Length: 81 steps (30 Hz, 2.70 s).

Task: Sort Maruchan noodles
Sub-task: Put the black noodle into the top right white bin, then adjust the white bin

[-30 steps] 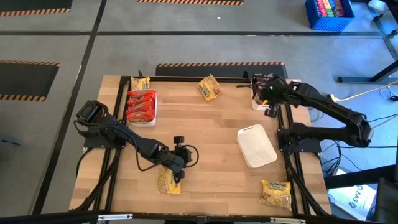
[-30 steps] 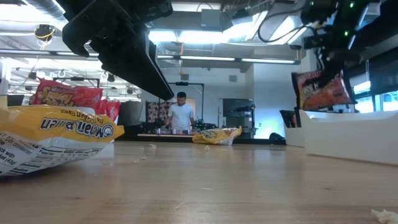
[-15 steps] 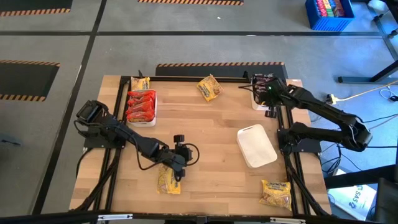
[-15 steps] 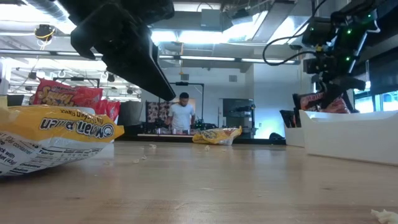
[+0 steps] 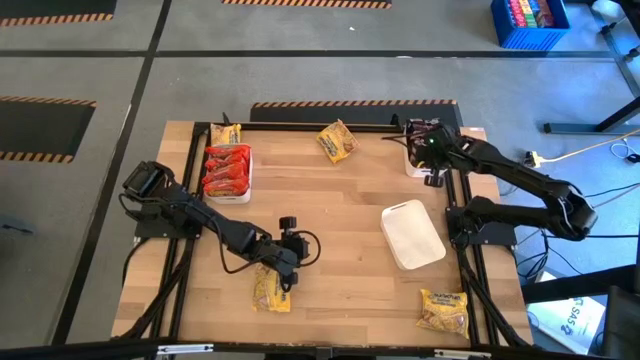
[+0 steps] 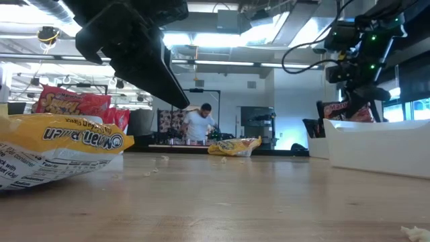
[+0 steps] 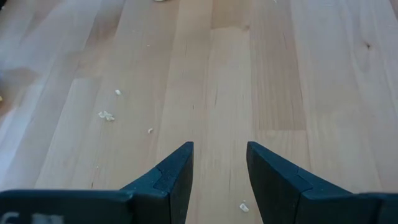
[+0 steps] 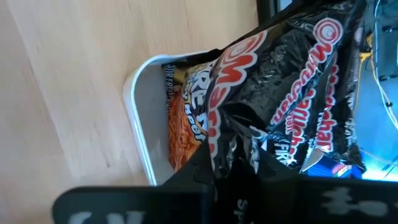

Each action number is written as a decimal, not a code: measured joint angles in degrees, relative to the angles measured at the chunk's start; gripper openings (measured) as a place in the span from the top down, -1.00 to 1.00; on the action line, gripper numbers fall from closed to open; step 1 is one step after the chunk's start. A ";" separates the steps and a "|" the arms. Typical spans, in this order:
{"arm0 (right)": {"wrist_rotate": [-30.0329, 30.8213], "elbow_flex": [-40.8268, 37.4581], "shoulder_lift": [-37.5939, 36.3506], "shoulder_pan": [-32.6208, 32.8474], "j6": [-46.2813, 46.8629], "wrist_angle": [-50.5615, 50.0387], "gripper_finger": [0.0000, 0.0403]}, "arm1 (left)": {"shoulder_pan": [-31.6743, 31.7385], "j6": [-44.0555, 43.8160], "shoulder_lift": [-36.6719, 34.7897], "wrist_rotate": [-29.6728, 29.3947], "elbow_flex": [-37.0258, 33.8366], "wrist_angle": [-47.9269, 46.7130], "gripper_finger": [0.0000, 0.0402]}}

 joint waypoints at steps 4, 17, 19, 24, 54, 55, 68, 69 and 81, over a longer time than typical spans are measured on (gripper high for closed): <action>0.18 0.02 2.42 0.00 0.09 0.37 0.91 | -0.31 -0.08 0.00 0.00 0.04 0.00 0.29; 4.79 0.03 5.38 0.00 0.39 -1.10 0.69 | -0.33 -0.08 0.00 1.46 0.04 -0.02 0.29; 5.08 0.00 5.38 0.00 1.10 -0.89 0.55 | -0.33 -0.08 0.00 1.94 0.04 -0.02 0.29; 4.70 -0.02 5.38 0.07 1.41 -1.16 0.24 | -0.33 -0.06 0.00 2.38 0.04 -0.02 0.29; 6.89 5.89 5.27 0.11 13.07 -13.57 0.94 | 0.20 0.06 0.00 2.47 0.04 0.44 0.28; 6.35 6.58 5.27 0.11 13.22 -13.91 0.96 | 0.23 0.04 0.00 2.45 0.04 0.44 0.28; 5.62 10.31 5.24 0.15 20.78 -20.58 0.29 | 0.22 -0.08 0.02 3.02 0.04 0.46 0.28; 4.53 11.25 5.24 0.15 21.01 -21.61 0.22 | 0.22 -0.08 0.02 3.06 0.04 0.46 0.28; -33.94 14.55 1.01 7.89 31.43 -22.89 0.04 | 0.22 0.05 0.04 3.08 0.04 0.73 0.28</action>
